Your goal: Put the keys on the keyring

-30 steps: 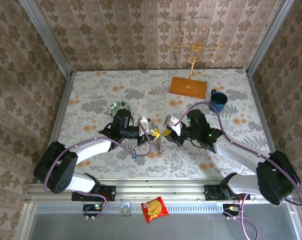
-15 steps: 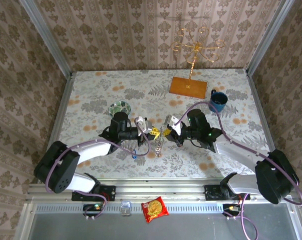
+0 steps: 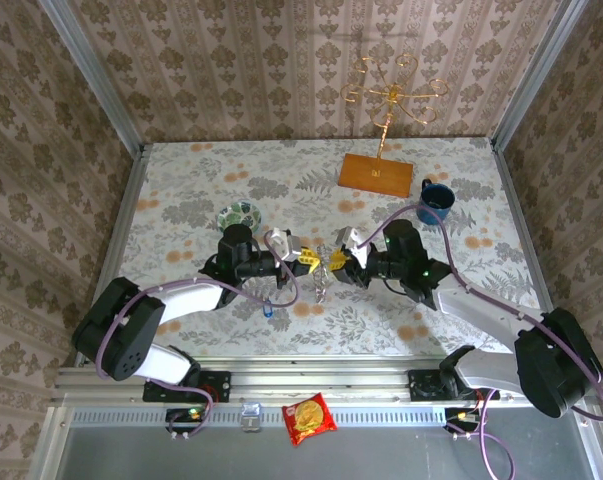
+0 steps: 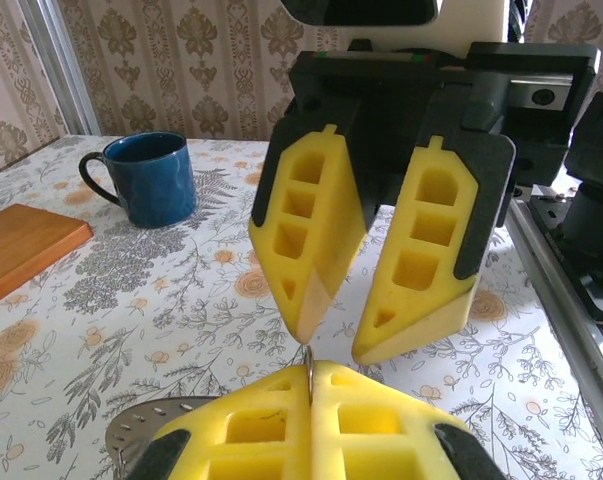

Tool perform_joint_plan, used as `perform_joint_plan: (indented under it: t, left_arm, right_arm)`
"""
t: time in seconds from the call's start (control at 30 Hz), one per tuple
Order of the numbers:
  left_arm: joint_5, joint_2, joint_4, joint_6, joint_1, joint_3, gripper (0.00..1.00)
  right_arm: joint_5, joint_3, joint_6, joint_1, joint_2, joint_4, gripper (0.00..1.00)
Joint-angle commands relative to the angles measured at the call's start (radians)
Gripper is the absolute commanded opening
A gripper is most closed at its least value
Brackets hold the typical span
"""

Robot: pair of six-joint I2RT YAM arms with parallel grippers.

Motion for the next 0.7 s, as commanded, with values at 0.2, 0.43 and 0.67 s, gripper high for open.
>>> perform_joint_plan:
  t: [0.2,0.43,0.67]
  left_arm:
    - [0.063,0.014,0.074,-0.042,0.008,-0.004,0.00]
    - [0.080,0.025,0.104,-0.062,0.011,-0.007,0.00]
    - [0.102,0.040,0.125,-0.080,0.019,-0.010,0.00]
  right_arm:
    - [-0.073,0.024,0.017,0.000,0.042,0.080,0.27]
    - [-0.101,0.056,0.014,0.000,0.100,0.117,0.23]
    - [-0.119,0.063,0.011,0.000,0.118,0.149,0.17]
